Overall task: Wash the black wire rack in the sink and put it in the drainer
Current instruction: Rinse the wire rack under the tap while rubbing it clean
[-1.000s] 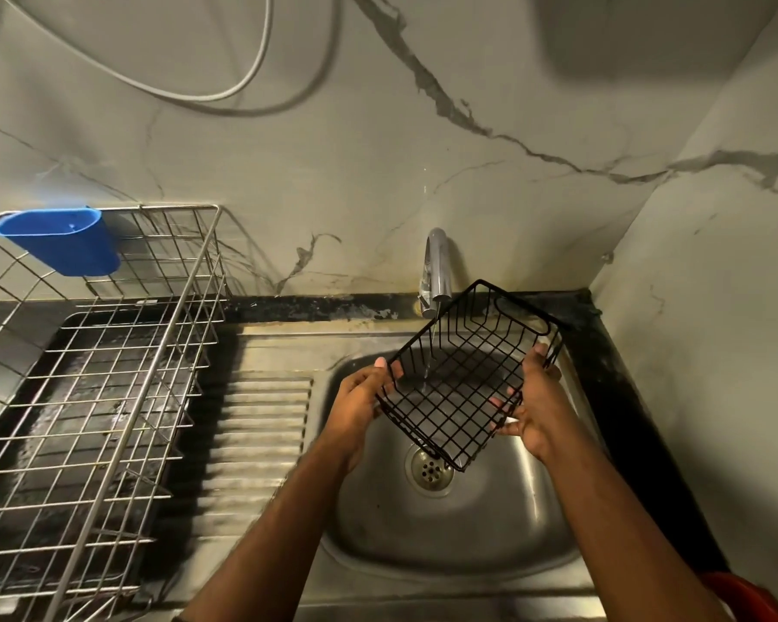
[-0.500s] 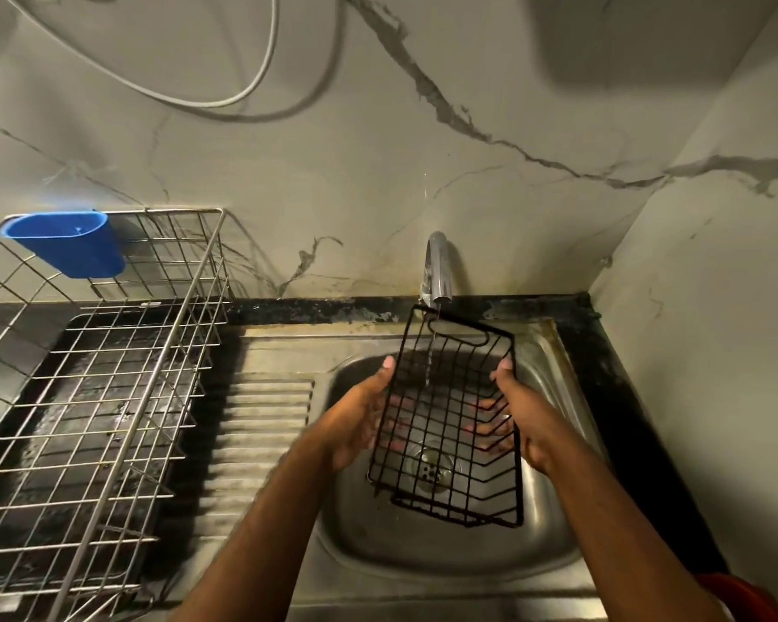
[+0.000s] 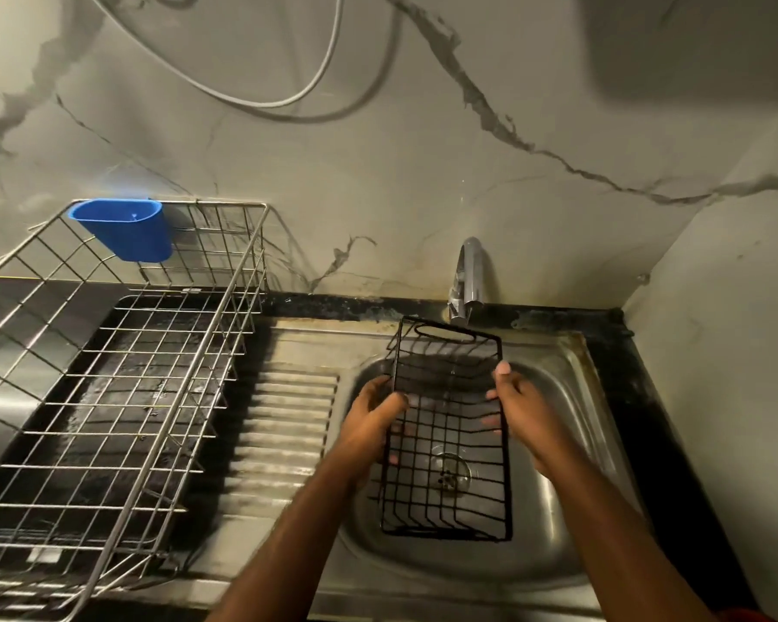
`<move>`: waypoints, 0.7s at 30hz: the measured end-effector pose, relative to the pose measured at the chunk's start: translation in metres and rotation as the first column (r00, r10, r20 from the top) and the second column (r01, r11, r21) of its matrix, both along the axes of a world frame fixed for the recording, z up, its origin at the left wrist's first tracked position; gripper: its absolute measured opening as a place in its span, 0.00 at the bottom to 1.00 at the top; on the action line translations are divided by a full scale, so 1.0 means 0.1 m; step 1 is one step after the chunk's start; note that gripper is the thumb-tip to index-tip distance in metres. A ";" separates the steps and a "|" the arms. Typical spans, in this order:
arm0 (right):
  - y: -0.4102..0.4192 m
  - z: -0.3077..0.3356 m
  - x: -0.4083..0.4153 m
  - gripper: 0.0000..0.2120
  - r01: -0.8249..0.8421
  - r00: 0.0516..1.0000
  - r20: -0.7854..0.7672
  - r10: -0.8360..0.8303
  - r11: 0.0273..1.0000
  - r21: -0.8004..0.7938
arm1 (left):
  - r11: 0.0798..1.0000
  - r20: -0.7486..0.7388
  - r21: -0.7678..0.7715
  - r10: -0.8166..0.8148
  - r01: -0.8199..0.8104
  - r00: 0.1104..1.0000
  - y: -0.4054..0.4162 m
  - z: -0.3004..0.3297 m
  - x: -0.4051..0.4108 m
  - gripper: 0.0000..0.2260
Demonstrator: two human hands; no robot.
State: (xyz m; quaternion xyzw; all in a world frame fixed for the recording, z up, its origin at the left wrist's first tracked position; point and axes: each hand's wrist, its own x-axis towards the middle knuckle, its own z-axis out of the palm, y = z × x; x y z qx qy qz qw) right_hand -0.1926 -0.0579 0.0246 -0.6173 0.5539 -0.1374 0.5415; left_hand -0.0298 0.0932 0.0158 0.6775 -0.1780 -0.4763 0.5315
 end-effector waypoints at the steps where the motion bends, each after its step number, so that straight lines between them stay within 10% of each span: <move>1: -0.02 0.00 0.03 0.23 -0.004 0.999 -0.038 0.001 0.996 -0.084 | 0.999 0.067 -0.021 0.030 -0.028 0.997 0.02 -0.01 -0.02 0.27; 5: -0.10 -0.04 0.22 0.08 0.034 0.995 0.098 -0.015 0.981 -0.193 | 0.987 0.294 -0.040 0.162 -0.157 0.942 0.11 0.03 -0.03 0.26; 10: -0.28 -0.07 0.53 0.07 0.172 0.802 0.509 -0.313 0.937 0.305 | 0.953 0.577 -0.048 0.270 -0.298 0.771 0.19 0.28 -0.02 0.38; 18: -0.52 0.03 0.86 0.07 0.088 0.610 0.602 -0.515 0.799 0.594 | 0.835 0.344 -0.183 0.549 -0.520 0.761 0.20 0.27 0.10 0.37; 21: -0.50 0.05 0.84 0.08 0.054 0.738 0.565 -0.369 0.867 0.496 | 0.815 0.237 -0.198 0.579 -0.545 0.780 0.15 0.20 0.12 0.29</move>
